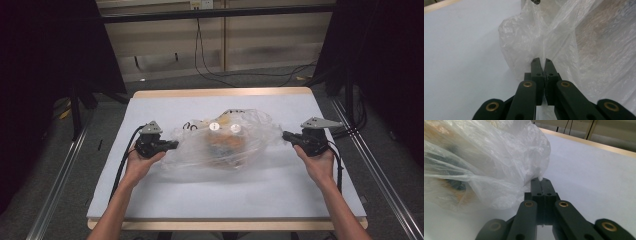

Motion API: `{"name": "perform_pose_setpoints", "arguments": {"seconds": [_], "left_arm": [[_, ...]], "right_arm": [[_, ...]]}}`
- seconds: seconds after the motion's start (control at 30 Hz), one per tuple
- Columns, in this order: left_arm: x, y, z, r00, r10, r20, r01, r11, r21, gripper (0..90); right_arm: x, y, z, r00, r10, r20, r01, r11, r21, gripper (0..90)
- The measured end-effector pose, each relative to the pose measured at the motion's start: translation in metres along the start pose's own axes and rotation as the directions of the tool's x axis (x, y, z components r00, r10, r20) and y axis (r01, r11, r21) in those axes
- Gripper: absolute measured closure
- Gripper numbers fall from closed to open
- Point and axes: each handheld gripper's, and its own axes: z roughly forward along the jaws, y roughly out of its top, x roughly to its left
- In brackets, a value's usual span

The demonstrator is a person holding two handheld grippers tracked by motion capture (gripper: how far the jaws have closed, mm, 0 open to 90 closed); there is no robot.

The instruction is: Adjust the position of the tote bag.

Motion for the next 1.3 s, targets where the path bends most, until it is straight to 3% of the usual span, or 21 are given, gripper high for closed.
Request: {"name": "perform_pose_setpoints", "arguments": {"seconds": [0.17, 0.37, 0.47, 0.67, 0.93, 1.13, 1.3], "left_arm": [[-0.001, -0.003, 0.004, 1.0000, 0.002, -0.008, -0.002, 0.9995, 0.032, 89.4], [0.000, -0.006, 0.007, 1.0000, 0.004, -0.004, -0.004, 0.9989, 0.046, 89.4], [-0.001, -0.006, 0.008, 0.9993, 0.031, -0.020, -0.030, 0.9972, 0.068, 89.5], [-0.002, -0.009, 0.013, 0.9990, 0.036, -0.026, -0.033, 0.9943, 0.101, 89.5], [-0.001, -0.015, 0.020, 0.9972, 0.067, -0.033, -0.061, 0.9825, 0.176, 89.6], [0.000, -0.017, 0.021, 0.9976, 0.057, -0.039, -0.049, 0.9826, 0.179, 89.6], [0.002, -0.018, 0.021, 0.9979, 0.054, -0.034, -0.047, 0.9815, 0.185, 89.6]], "right_arm": [[0.001, -0.006, 0.005, 0.9998, -0.021, 0.006, 0.020, 0.999, 0.049, 90.0], [-0.001, -0.008, 0.009, 0.9998, -0.019, 0.001, 0.018, 0.998, 0.068, 90.0], [-0.002, -0.010, 0.010, 0.9992, -0.034, 0.021, 0.031, 0.995, 0.092, 90.0], [-0.007, -0.017, 0.016, 0.9993, -0.026, 0.027, 0.022, 0.991, 0.128, 90.0], [-0.015, -0.028, 0.021, 0.9985, -0.030, 0.046, 0.021, 0.982, 0.187, 90.0], [-0.019, -0.031, 0.023, 0.9990, -0.018, 0.041, 0.009, 0.979, 0.204, 90.0], [-0.019, -0.036, 0.029, 0.9989, -0.028, 0.037, 0.018, 0.970, 0.244, 90.0]]}}
